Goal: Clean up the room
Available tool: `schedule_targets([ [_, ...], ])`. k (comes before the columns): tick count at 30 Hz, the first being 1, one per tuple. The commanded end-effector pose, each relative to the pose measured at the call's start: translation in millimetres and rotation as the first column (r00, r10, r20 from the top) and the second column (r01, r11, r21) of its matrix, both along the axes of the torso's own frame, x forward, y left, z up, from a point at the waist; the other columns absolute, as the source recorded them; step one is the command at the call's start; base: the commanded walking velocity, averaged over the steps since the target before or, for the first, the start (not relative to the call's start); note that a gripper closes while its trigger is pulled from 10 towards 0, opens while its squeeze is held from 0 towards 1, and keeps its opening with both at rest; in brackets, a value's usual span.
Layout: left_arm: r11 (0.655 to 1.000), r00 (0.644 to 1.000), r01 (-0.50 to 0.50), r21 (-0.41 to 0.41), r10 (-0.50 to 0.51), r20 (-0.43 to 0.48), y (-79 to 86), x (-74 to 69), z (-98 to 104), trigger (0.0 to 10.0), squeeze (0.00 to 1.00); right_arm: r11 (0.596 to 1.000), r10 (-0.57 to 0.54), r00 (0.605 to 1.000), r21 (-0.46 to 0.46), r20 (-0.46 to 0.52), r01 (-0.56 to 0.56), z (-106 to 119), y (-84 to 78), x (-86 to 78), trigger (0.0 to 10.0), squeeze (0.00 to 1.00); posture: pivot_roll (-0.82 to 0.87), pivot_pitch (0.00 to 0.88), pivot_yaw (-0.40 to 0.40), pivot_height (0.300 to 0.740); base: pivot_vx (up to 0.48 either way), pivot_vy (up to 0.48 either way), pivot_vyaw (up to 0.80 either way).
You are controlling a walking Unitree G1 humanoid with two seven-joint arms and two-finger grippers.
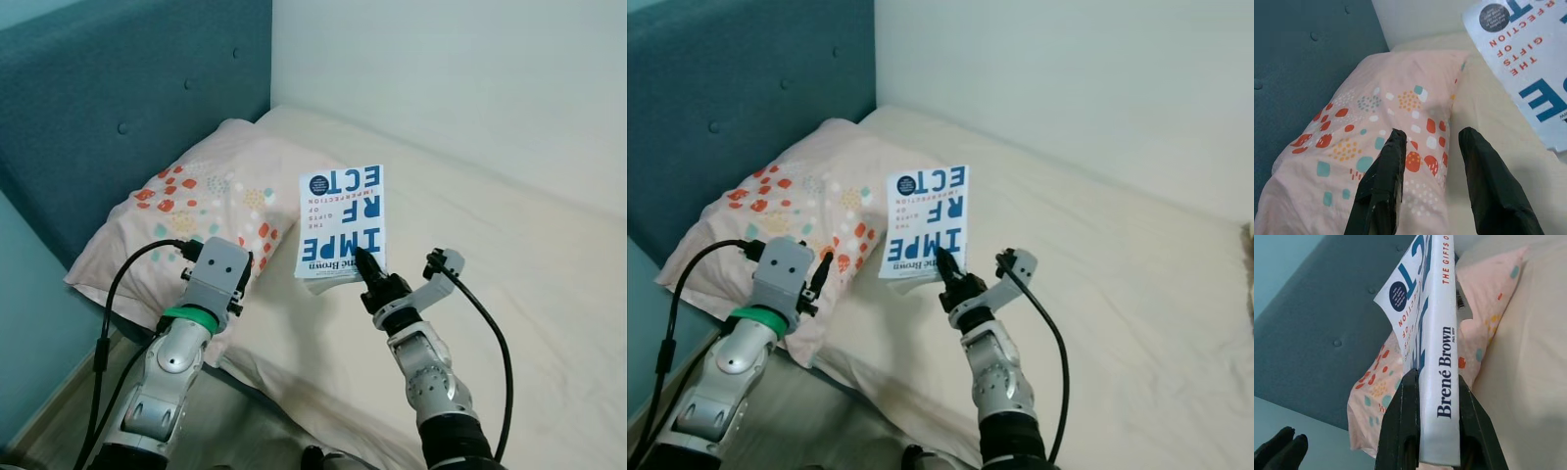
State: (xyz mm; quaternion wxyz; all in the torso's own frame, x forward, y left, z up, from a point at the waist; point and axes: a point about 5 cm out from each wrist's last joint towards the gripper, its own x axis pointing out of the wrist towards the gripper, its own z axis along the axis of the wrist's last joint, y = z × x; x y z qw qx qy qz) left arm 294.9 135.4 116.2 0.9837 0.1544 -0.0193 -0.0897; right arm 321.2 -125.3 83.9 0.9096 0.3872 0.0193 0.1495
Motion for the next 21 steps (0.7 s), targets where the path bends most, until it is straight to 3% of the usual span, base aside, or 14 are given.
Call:
schedule_targets([
  [1,1.000,1.000,0.000,-0.002,0.000,-0.012,-1.3,-2.0,-1.8,10.0,0.00,1.000,0.005,1.000,-0.001,0.022,-0.005,4.0,-0.7,2.6,10.0,0.00,0.08,0.099,-0.010,0.735,0.000,0.000,0.00],
  [10,1.000,1.000,-0.002,-0.002,0.002,-0.010,-1.0,-2.0,-1.1,10.0,0.00,1.000,0.002,1.000,0.004,0.022,-0.002,2.7,-0.7,2.2,10.0,0.00,0.07,0.100,-0.011,0.730,0.000,0.000,0.00],
  [21,1.000,1.000,-0.004,-0.003,0.004,-0.010,-1.1,-2.2,-0.4,10.0,0.00,1.000,-0.002,1.000,0.004,0.012,0.002,0.5,-2.0,1.7,10.0,0.00,0.08,0.106,-0.011,0.675,0.000,0.000,0.00],
])
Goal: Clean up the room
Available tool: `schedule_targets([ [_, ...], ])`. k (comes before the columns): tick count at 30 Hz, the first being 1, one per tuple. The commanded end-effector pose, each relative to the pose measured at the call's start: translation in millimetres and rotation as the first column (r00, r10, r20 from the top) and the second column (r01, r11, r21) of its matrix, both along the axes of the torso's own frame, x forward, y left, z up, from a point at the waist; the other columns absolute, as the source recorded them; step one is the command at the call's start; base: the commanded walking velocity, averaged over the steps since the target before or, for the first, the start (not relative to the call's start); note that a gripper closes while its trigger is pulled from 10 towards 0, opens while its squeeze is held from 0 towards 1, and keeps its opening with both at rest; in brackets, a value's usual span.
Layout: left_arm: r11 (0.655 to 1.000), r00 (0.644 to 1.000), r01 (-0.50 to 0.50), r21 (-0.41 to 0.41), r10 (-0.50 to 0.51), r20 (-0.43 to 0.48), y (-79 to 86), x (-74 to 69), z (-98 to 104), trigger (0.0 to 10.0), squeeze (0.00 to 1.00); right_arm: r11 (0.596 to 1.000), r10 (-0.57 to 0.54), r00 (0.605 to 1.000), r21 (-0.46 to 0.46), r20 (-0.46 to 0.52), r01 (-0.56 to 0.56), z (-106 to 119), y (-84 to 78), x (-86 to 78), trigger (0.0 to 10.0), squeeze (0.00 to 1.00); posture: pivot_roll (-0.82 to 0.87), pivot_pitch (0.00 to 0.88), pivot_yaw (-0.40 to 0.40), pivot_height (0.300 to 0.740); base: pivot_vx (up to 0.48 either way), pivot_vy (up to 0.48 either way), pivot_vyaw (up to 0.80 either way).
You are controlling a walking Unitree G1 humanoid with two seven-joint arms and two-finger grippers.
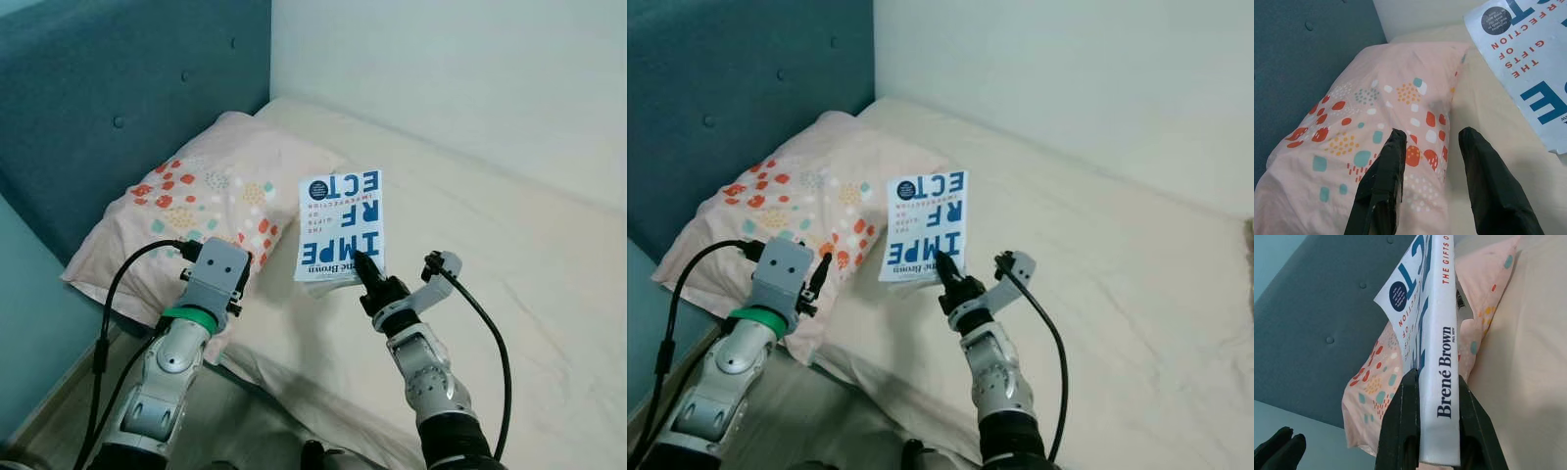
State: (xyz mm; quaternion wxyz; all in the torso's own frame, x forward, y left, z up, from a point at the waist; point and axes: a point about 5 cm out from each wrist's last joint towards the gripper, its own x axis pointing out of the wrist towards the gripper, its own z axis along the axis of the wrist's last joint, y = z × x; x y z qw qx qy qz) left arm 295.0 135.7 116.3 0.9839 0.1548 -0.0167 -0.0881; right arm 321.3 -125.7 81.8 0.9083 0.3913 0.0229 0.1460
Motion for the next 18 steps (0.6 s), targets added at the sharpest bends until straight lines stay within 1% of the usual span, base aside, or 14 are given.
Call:
schedule_targets([
  [1,1.000,1.000,0.000,-0.005,0.000,-0.005,-1.5,-2.3,-0.6,10.0,0.00,1.000,0.001,1.000,-0.003,0.022,-0.001,2.7,-1.6,1.6,10.0,0.00,0.08,0.106,-0.011,0.675,0.000,0.000,0.00],
  [6,1.000,1.000,0.002,-0.004,-0.003,-0.004,-2.5,-1.7,-0.2,10.0,0.00,1.000,-0.001,1.000,-0.001,0.018,0.001,1.7,-1.6,1.0,10.0,0.00,0.07,0.107,-0.009,0.650,0.000,0.000,0.00],
  [8,1.000,1.000,0.002,-0.004,-0.003,-0.004,-2.5,-1.7,-0.2,10.0,0.00,1.000,-0.001,1.000,-0.001,0.018,0.001,1.7,-1.6,1.0,10.0,0.00,0.07,0.107,-0.009,0.650,0.000,0.000,0.00],
  [18,1.000,1.000,0.007,-0.002,-0.007,-0.006,-2.8,-1.5,-0.2,10.0,0.00,1.000,-0.003,1.000,0.013,0.012,0.003,0.9,-1.8,1.4,10.0,0.00,0.07,0.106,-0.006,0.610,0.000,0.000,0.00],
])
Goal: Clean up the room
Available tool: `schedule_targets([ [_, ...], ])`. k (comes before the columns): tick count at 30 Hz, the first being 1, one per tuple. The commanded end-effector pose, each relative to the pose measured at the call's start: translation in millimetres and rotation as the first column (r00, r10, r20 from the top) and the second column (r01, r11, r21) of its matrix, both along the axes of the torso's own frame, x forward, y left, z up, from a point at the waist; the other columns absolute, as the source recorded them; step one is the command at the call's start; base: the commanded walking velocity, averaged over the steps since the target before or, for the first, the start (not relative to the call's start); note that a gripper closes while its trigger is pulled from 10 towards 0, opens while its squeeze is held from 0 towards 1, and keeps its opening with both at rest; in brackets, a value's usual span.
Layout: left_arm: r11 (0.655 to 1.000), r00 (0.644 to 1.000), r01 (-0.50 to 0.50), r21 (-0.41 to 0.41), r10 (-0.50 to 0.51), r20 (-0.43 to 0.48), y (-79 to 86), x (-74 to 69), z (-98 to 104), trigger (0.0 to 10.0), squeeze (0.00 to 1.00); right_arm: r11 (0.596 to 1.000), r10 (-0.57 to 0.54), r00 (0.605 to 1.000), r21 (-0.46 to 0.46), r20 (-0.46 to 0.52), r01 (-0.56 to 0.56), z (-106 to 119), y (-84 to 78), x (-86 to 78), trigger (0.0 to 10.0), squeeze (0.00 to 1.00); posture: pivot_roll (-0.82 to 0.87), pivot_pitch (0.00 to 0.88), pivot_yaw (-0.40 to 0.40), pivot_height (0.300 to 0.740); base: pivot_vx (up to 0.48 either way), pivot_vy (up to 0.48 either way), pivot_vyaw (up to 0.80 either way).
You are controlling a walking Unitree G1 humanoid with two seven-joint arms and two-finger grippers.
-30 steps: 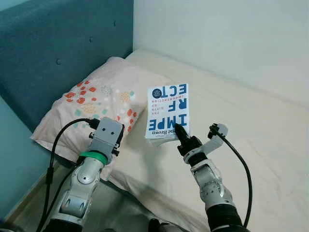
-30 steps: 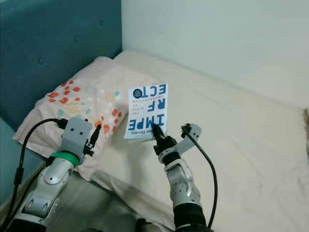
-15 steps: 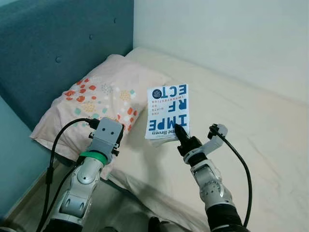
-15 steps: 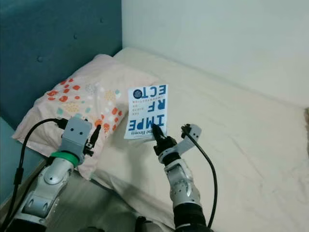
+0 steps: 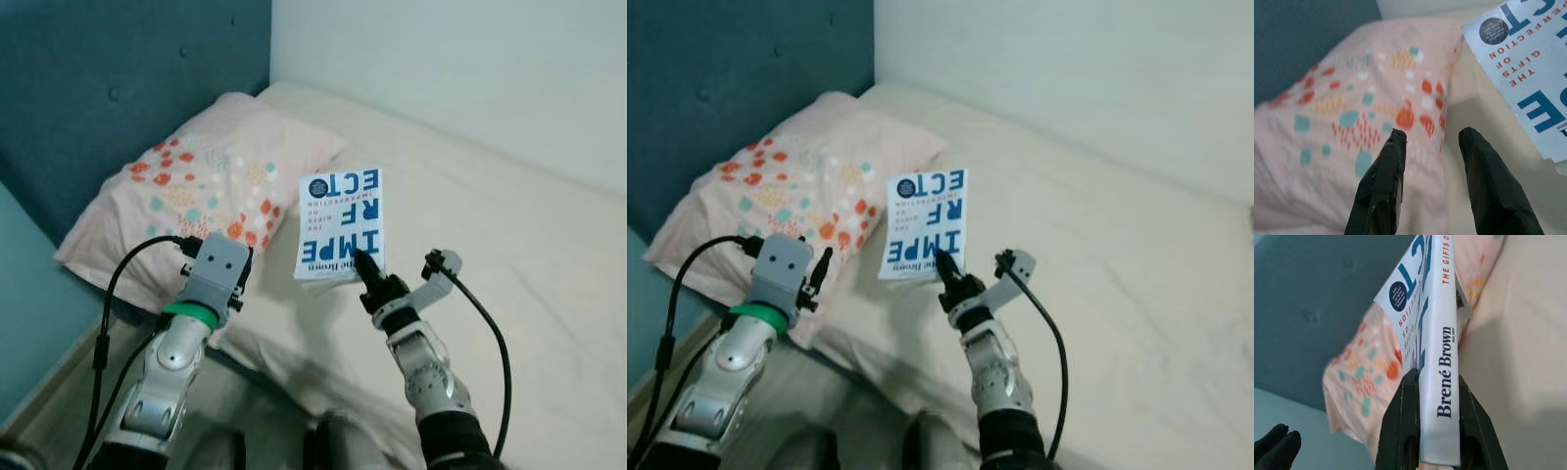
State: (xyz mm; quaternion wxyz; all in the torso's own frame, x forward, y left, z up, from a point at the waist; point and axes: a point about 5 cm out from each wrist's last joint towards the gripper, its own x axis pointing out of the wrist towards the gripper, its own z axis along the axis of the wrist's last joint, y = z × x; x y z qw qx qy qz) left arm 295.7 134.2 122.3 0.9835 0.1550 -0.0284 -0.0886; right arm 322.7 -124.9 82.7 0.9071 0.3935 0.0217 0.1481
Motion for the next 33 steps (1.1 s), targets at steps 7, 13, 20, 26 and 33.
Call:
schedule_targets([
  [7,1.000,1.000,0.007,0.001,-0.007,-0.029,-2.1,-2.4,-6,10.0,0.00,0.998,-0.003,1.000,0.063,0.001,0.003,0,-2.4,1.0,10.0,0.00,0.08,0.104,-0.003,0.605,0.000,0.000,0.00],
  [13,1.000,0.999,0.013,0.007,-0.013,-0.030,-0.3,-4.3,-5,10.0,0.00,0.976,0.047,0.998,0.211,0.039,-0.054,9,2.2,1.2,10.0,0.00,0.08,0.109,0.009,0.605,0.000,0.000,0.00],
  [20,1.000,0.999,0.020,0.013,-0.020,-0.038,1.3,-8.5,-4,10.0,0.00,0.959,0.045,0.998,0.277,0.047,-0.056,12,2.6,7.7,10.0,0.00,0.09,0.136,0.027,0.605,0.000,0.000,0.00],
  [26,0.999,0.999,0.028,0.021,-0.027,-0.043,3.9,-13.0,-2,10.0,0.00,0.956,0.031,0.999,0.291,0.019,-0.035,11,-0.5,16.8,10.0,0.00,0.11,0.164,0.045,0.605,0.000,0.000,0.00],
  [33,0.999,0.999,0.029,0.023,-0.028,-0.042,5.4,-14.6,0,10.0,0.00,0.954,0.030,0.999,0.299,0.013,-0.033,11,-0.9,19.3,10.0,0.00,0.13,0.181,0.055,0.605,0.000,0.000,0.00],
])
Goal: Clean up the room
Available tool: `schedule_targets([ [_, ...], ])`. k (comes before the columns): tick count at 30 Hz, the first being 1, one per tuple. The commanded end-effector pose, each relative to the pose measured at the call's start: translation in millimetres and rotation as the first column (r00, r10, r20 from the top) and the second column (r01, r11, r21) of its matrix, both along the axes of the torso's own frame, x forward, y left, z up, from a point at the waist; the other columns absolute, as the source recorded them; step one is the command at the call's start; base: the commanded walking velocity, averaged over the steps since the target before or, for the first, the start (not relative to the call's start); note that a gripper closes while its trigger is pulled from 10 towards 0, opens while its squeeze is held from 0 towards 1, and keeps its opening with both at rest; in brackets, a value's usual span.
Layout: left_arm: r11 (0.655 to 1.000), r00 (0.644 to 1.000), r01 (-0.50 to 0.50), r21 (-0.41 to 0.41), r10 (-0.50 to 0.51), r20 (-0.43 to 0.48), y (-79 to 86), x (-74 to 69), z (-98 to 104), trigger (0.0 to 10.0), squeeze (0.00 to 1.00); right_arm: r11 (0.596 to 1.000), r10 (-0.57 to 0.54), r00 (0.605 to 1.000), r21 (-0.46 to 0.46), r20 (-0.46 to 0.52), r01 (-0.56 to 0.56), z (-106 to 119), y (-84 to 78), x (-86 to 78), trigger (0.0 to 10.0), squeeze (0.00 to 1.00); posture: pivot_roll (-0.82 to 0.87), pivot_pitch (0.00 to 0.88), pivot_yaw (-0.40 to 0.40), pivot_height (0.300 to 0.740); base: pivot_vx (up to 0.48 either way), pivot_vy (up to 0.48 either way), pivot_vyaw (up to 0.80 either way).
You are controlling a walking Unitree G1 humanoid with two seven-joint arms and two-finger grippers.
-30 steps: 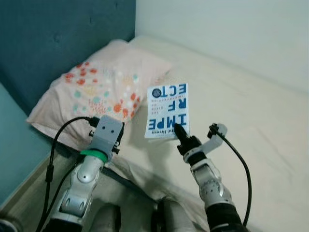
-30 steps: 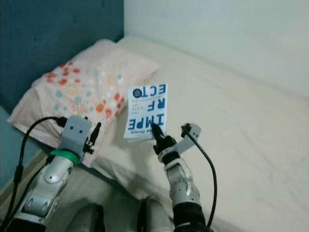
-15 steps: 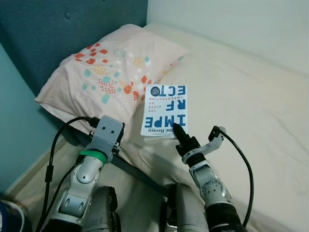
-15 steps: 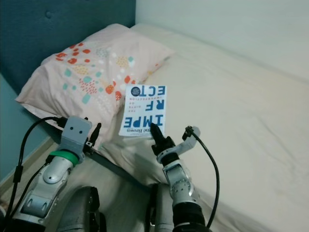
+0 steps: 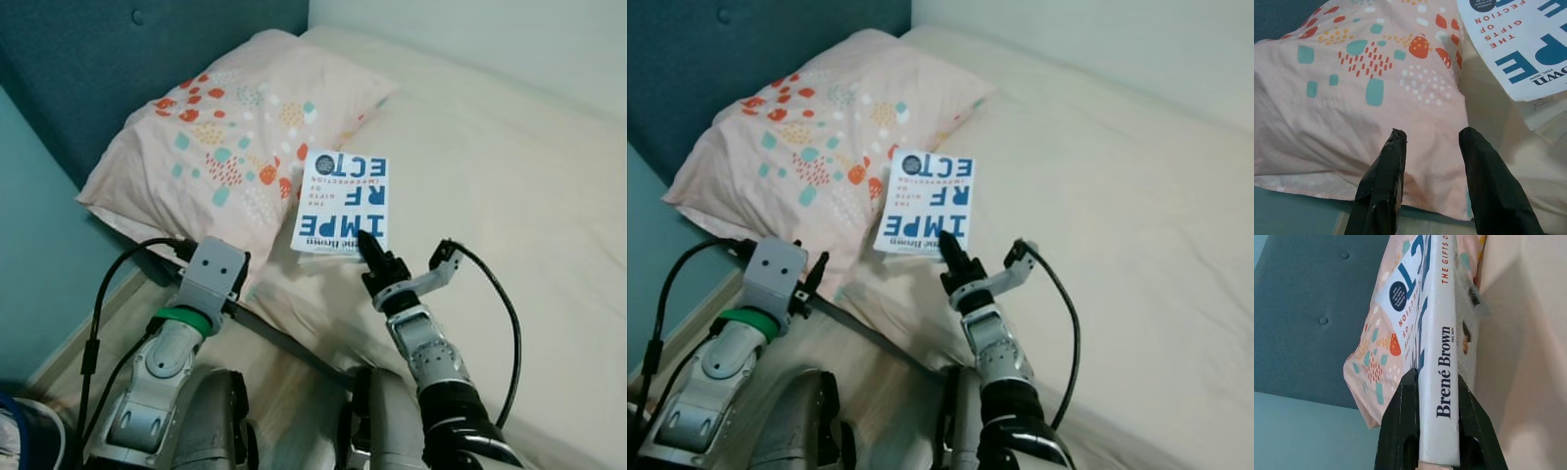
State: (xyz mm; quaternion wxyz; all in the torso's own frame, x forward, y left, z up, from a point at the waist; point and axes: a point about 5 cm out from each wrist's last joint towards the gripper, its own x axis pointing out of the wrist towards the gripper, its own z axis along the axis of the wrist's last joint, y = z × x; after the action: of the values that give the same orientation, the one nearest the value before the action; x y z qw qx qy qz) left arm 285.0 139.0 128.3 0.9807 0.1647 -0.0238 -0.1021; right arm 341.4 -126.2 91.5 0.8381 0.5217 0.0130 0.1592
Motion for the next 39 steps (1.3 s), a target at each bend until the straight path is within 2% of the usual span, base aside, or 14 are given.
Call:
schedule_targets([
  [1,1.000,1.000,0.003,0.002,-0.003,-0.031,0.6,-3.8,-6,10.0,0.00,1.000,0.000,1.000,0.013,0.024,0.000,2,0.4,0.6,10.0,0.00,0.13,0.181,0.055,0.605,0.000,0.000,0.00],
  [5,1.000,1.000,0.003,0.005,-0.003,-0.031,2.1,-5.7,-5,10.0,0.00,1.000,-0.002,1.000,0.019,0.017,0.001,2,-0.1,2.6,10.0,0.00,0.13,0.191,0.059,0.605,0.000,0.000,0.00],
  [6,1.000,0.999,0.006,0.019,-0.005,-0.036,7.4,-12.5,0,10.0,0.00,0.997,-0.082,0.997,0.018,0.009,0.081,5,-13.4,11.2,10.0,0.00,0.22,0.268,0.113,0.605,0.000,0.000,0.00],
  [8,1.000,0.999,0.006,0.019,-0.005,-0.036,7.4,-12.5,0,10.0,0.00,0.997,-0.082,0.997,0.018,0.009,0.081,5,-13.4,11.2,10.0,0.00,0.22,0.268,0.113,0.605,0.000,0.000,0.00],
  [10,0.999,0.999,0.009,0.042,-0.007,-0.049,15.5,-25.5,8,10.0,0.00,0.977,-0.211,0.977,0.041,0.018,0.210,19,-34.0,24.4,10.0,0.00,0.25,0.295,0.140,0.605,0.000,0.000,0.00],
  [19,0.998,0.998,0.009,0.055,-0.005,-0.065,24.1,-39.4,18,10.0,0.00,0.945,-0.322,0.946,0.042,-0.041,0.323,24,-56.9,30.7,10.0,0.00,0.27,0.360,0.168,0.605,0.000,0.000,0.00],
  [21,0.999,0.998,0.006,0.043,-0.003,-0.067,23.3,-40.4,23,10.0,0.00,0.967,-0.248,0.964,0.035,-0.093,0.252,13,-46.7,28.4,10.0,0.00,0.27,0.384,0.164,0.605,0.000,0.000,0.00],
  [24,0.999,0.997,0.005,0.038,-0.002,-0.076,22.3,-42.0,25,10.0,0.00,0.971,-0.231,0.965,0.035,-0.121,0.237,7,-41.6,27.3,10.0,0.00,0.26,0.385,0.163,0.605,0.000,0.000,0.00],
  [29,0.999,0.997,-0.004,0.032,0.006,-0.081,21.8,-42.7,28,10.0,0.00,0.975,-0.222,0.941,-0.063,-0.257,0.213,-16,-23.6,18.6,10.0,0.00,0.27,0.381,0.148,0.605,0.000,0.000,0.00],
  [34,1.000,0.997,-0.009,0.025,0.011,-0.082,21.7,-40.9,30,10.0,0.00,0.977,-0.207,0.927,-0.123,-0.312,0.176,-26,-14.7,13.8,10.0,0.00,0.26,0.368,0.146,0.605,0.000,0.000,0.00],
  [35,1.000,0.997,-0.008,0.022,0.009,-0.081,20.5,-39.5,30,10.0,0.00,0.976,-0.207,0.927,-0.129,-0.313,0.174,-26,-15.3,14.1,10.0,0.80,0.25,0.355,0.142,0.605,0.000,0.000,0.00],
  [37,1.000,0.997,-0.006,0.021,0.008,-0.080,19.7,-38.6,31,10.0,0.00,0.976,-0.207,0.927,-0.132,-0.313,0.174,-25,-16.1,14.5,10.0,0.80,0.25,0.355,0.142,0.605,0.000,0.000,0.00],
  [38,1.000,0.997,-0.004,0.017,0.005,-0.077,18.0,-37.0,31,10.0,0.00,0.976,-0.208,0.929,-0.124,-0.307,0.178,-23,-18.7,16.4,10.0,1.00,0.24,0.343,0.135,0.605,0.000,0.000,0.00],
  [39,1.000,0.997,-0.004,0.017,0.005,-0.077,18.0,-37.0,31,10.0,0.00,0.976,-0.208,0.929,-0.124,-0.307,0.178,-23,-18.7,16.4,10.0,1.00,0.24,0.343,0.135,0.605,0.000,0.000,0.00],
])
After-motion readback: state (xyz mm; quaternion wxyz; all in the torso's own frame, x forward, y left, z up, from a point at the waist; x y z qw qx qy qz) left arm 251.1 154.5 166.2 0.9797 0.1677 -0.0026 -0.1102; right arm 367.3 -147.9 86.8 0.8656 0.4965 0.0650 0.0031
